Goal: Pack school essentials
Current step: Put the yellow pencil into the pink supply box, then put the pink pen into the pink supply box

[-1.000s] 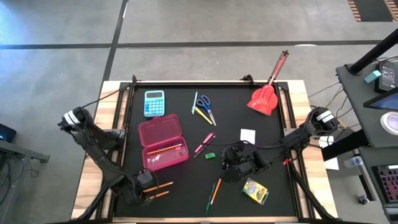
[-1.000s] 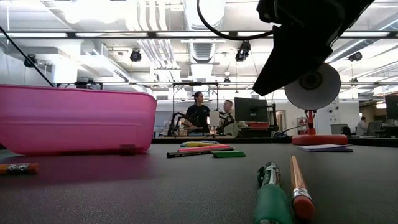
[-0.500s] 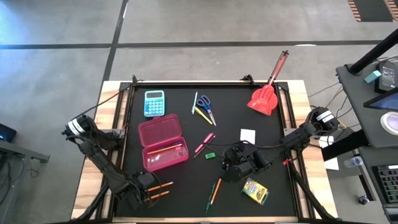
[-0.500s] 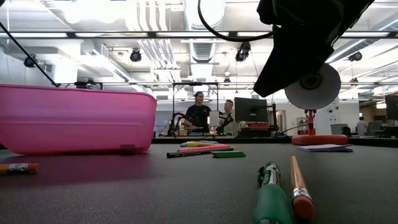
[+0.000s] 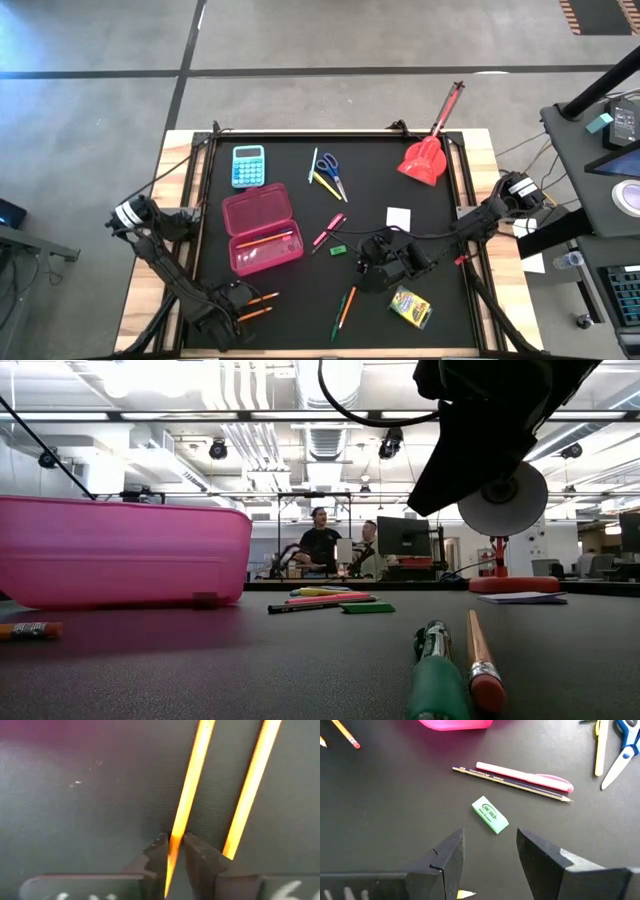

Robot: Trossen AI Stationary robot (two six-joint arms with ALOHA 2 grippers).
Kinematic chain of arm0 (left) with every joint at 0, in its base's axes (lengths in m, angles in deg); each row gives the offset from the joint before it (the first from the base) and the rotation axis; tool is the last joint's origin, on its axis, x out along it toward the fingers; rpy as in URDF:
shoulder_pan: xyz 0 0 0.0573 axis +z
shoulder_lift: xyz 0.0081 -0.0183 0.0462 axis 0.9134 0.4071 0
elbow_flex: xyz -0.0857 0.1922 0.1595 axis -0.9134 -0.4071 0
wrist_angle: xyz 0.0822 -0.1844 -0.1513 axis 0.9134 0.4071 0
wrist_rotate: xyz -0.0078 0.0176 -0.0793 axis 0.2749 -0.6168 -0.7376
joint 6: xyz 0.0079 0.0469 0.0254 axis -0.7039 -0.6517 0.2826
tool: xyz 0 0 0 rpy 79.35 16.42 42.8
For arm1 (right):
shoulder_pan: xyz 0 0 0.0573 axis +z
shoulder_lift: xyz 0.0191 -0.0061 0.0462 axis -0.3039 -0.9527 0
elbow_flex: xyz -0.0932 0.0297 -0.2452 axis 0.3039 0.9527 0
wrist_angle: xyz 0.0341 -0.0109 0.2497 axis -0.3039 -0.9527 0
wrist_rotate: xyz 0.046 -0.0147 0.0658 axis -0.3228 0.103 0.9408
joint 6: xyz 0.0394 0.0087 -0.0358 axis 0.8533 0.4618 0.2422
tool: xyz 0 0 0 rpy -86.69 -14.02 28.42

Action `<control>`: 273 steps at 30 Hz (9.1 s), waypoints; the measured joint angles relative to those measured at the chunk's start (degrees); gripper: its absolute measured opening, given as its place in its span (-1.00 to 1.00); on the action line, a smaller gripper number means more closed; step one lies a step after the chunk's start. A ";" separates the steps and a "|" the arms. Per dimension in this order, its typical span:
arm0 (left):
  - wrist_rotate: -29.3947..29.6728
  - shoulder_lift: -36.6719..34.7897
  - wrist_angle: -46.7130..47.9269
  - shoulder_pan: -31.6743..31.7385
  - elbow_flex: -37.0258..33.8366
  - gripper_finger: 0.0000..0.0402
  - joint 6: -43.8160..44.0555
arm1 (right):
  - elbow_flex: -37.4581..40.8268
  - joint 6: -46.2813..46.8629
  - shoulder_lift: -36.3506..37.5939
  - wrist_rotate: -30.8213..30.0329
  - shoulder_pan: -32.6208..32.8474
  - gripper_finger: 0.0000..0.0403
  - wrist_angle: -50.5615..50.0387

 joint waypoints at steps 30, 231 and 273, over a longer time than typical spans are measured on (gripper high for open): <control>18.08 -9.53 2.48 8.70 8.47 -0.97 -24.91 | 0.00 -0.02 0.00 1.57 -0.02 -0.15 -0.11; 20.40 -27.96 -16.07 40.37 -8.23 -0.33 -61.71 | -3.32 -3.09 0.28 12.90 -0.17 -0.15 -17.92; 14.10 8.14 -36.96 52.01 7.35 -0.33 -69.28 | 12.18 -2.99 15.67 6.34 -0.28 -0.15 -22.77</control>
